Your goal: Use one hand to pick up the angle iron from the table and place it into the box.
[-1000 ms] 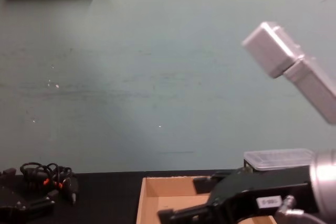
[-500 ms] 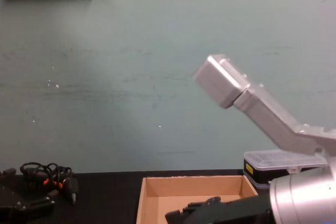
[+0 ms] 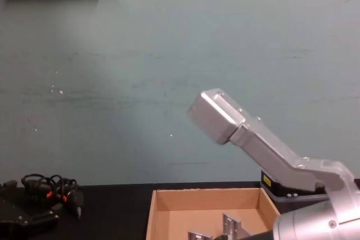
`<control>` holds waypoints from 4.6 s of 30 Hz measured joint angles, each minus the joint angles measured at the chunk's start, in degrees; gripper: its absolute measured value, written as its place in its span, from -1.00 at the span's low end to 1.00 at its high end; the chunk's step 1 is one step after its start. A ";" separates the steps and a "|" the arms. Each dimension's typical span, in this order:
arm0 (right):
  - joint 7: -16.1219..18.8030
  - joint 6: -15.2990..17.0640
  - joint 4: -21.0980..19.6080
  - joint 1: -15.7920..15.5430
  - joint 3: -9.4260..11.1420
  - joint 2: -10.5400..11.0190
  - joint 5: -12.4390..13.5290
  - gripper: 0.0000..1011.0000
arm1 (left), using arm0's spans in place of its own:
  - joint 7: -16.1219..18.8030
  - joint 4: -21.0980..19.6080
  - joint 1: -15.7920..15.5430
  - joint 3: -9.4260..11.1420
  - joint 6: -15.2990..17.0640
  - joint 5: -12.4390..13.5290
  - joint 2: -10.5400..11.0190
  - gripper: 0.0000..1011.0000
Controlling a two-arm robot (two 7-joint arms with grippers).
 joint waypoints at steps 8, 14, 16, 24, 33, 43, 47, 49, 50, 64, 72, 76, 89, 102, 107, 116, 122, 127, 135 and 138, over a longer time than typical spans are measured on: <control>0.15 -0.14 2.77 0.77 -0.68 -1.44 -0.99 0.98 | 0.00 0.00 0.00 0.00 0.00 0.00 0.00 0.98; 0.31 -0.45 4.23 1.05 -0.75 -2.11 -1.42 0.98 | 0.00 0.00 0.00 0.00 0.00 0.01 0.00 0.98; 0.40 -0.59 4.65 1.07 -0.80 -2.35 -1.66 0.98 | 0.00 0.00 0.00 0.00 0.00 0.00 0.00 0.98; 0.78 -0.96 5.52 1.08 -1.03 -2.89 -2.32 0.98 | 0.00 0.00 0.00 0.00 0.00 0.00 0.00 0.98; 1.26 -1.15 6.02 1.13 -1.18 -3.14 -2.91 0.84 | 0.00 0.00 0.00 0.00 0.00 0.00 0.00 0.98; 1.77 -1.41 6.37 1.05 -1.24 -3.31 -3.30 0.29 | 0.00 0.00 0.00 0.00 0.00 0.00 0.00 0.98; 1.96 -1.58 6.39 1.02 -1.27 -3.25 -3.48 0.01 | 0.00 0.00 0.00 0.00 0.00 0.00 0.00 0.98; 2.01 -1.64 6.39 1.01 -1.26 -3.22 -3.53 -0.06 | 0.00 0.00 0.00 0.00 0.00 0.00 0.00 0.98; 2.05 -1.67 6.39 0.99 -1.26 -3.18 -3.57 -0.16 | 0.00 0.00 0.00 0.00 0.00 0.00 0.00 0.98; 2.70 -1.95 6.29 0.93 -1.42 -3.02 -3.89 -0.84 | 0.00 0.00 0.00 0.00 0.00 0.00 0.00 0.98; 2.80 -2.67 5.75 0.34 -0.50 -2.95 -2.95 -0.84 | 0.00 0.00 0.00 0.00 0.00 0.00 0.00 0.98; 1.87 -3.43 2.82 -0.91 1.27 -2.13 -1.70 -0.84 | 0.00 0.00 0.00 0.00 0.00 0.00 0.00 0.98; -1.76 -5.41 -7.60 -5.02 8.64 2.97 3.12 -0.84 | 0.00 0.00 0.00 0.00 0.00 0.00 0.00 0.98; -4.96 -7.32 -3.32 -2.56 12.63 3.98 4.60 -0.84 | 0.00 0.00 0.00 0.00 0.00 0.00 0.00 0.98; -4.91 -8.40 1.61 0.15 12.16 2.72 3.98 -0.84 | 0.00 0.00 0.00 0.00 0.00 0.00 0.00 0.98; -4.12 -10.68 12.42 5.84 10.41 -1.24 2.13 -0.84 | 0.00 0.00 0.00 0.00 0.00 0.00 0.00 0.98; -2.06 -11.74 18.47 9.73 8.66 -3.93 1.00 -0.84 | 0.00 0.00 0.00 0.00 0.00 0.00 0.00 0.98; -0.59 -12.03 21.92 12.01 7.27 -5.40 0.14 -0.84 | 0.00 0.00 0.00 0.00 0.00 0.00 0.00 0.98; 1.43 -12.96 27.98 15.77 4.96 -8.14 -1.65 -0.84 | 0.00 0.00 0.00 0.00 0.00 0.01 0.00 0.98; 1.90 -13.41 30.29 16.93 4.22 -9.25 -2.37 -0.84 | 0.00 0.00 0.00 0.00 0.00 0.00 0.00 0.98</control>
